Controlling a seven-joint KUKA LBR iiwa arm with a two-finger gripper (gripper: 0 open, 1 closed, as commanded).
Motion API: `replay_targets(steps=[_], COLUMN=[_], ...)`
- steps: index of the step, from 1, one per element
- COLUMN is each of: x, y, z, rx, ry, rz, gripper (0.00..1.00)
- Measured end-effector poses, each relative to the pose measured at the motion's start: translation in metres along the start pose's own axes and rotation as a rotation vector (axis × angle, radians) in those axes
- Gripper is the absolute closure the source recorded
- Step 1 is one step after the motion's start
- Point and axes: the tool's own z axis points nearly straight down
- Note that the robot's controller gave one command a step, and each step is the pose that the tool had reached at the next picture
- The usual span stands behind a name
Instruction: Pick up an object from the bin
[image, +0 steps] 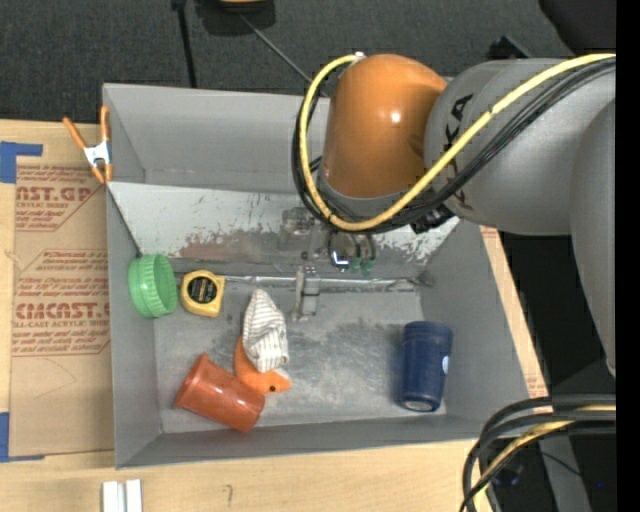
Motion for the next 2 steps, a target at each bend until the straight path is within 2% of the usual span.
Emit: replay_targets(steps=[1, 2], x=[-0.001, 0.023], y=[-0.001, 0.004], z=[-0.005, 0.044], rx=[-0.001, -0.001], ry=[-0.008, -0.013], rz=[0.001, 0.059], gripper=[0.0, 0.0])
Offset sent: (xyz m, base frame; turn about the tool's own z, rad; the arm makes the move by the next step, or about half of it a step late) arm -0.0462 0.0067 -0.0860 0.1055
